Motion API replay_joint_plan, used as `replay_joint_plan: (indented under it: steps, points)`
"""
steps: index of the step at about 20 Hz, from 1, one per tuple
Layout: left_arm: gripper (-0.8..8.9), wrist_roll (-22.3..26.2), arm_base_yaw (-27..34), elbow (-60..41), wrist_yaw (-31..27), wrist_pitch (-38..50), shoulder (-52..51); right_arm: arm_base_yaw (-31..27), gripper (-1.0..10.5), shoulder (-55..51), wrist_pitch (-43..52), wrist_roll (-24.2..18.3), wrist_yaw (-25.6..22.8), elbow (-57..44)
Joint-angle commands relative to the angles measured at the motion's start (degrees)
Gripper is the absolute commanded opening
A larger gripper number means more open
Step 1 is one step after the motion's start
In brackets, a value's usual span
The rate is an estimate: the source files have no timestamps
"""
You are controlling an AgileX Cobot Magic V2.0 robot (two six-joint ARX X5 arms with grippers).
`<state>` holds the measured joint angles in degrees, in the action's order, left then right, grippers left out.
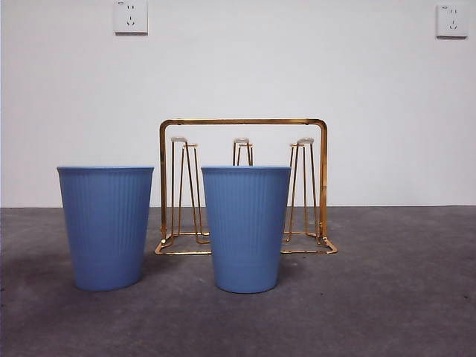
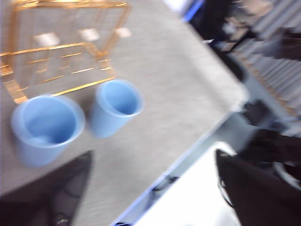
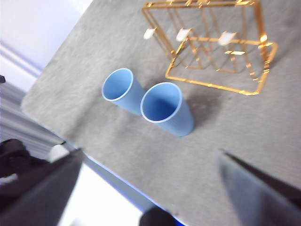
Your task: Pick up cup 1,put cup 1 in the cup rack,pick up cup 2,put cup 2 in the cup rack
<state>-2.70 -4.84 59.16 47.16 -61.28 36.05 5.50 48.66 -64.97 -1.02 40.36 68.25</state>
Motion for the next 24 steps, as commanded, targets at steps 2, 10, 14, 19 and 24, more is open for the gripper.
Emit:
replay_joint_plan:
  steps: [2,10,14,19,24]
  points:
    - [6.11,-1.8,-2.0,0.1,3.0,1.6,1.2,6.5,4.4,8.0,4.4,4.5,-3.0,0.1]
    - [6.10,-2.6,-5.0,0.1,3.0,2.7,3.6,24.2,4.4,32.3,13.9,9.0,-20.9,3.9]
    - [6.10,-2.6,-5.0,0.1,3.0,2.7,4.5,28.7,4.4,42.3,14.0,9.0,-28.0,9.5]
    - [6.10,-2.6,-5.0,0.1,3.0,3.6,5.5,31.0,4.3,51.2,14.2,9.3,-31.5,12.5]
    - [6.10,-2.9,-5.4,0.1,3.0,4.0,6.3,31.0,1.2,55.7,14.4,9.6,-31.6,12.6]
